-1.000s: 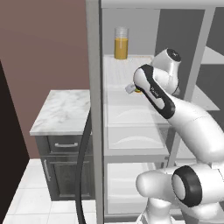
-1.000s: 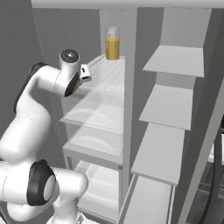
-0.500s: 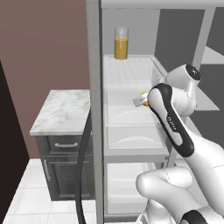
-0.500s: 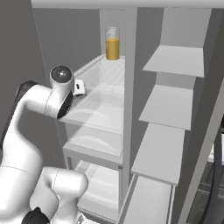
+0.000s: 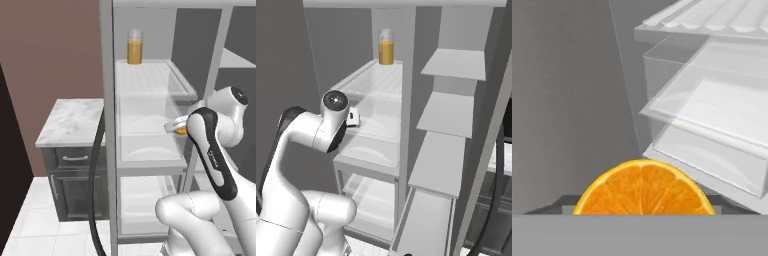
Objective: Take the orange and lime from the fridge shelf and place them in the freezer drawer to begin freezing them.
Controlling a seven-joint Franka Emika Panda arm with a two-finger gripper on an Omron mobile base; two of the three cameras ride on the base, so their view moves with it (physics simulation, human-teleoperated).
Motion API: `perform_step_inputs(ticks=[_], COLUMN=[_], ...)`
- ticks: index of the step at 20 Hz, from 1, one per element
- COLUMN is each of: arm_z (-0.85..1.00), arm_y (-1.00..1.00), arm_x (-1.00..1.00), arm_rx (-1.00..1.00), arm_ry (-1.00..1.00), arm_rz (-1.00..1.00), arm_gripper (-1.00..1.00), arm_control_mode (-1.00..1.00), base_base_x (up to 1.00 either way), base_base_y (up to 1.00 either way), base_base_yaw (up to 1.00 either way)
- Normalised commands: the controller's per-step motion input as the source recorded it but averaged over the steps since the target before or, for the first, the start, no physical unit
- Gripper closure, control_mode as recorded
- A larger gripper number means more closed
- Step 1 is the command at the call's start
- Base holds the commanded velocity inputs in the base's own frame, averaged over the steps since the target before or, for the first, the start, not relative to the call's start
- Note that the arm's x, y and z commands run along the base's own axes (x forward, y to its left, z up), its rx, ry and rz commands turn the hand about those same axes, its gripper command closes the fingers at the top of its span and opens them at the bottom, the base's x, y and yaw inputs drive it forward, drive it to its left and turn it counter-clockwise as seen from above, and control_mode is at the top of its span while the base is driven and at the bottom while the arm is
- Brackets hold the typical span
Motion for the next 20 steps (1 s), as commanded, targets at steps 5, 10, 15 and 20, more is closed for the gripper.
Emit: perform_step_inputs(ticks=[5, 10, 15, 20], arm_z=[0.0, 0.0, 0.0, -0.05], arm_y=[0.0, 0.0, 0.0, -0.05], arm_x=[0.0, 0.0, 0.0, 0.0], arm_rx=[0.0, 0.0, 0.0, 0.02], arm_ry=[0.0, 0.0, 0.0, 0.03], arm_rz=[0.0, 0.0, 0.0, -0.06], arm_gripper=[1.0, 1.0, 1.0, 1.0], arm_control_mode=[1.0, 1.0, 1.0, -1.0], base_base_x=[-1.0, -0.34, 0.0, 0.0], base_base_y=[0.0, -0.17, -0.2, -0.09], base_base_yaw=[-0.17, -0.3, -0.35, -0.21])
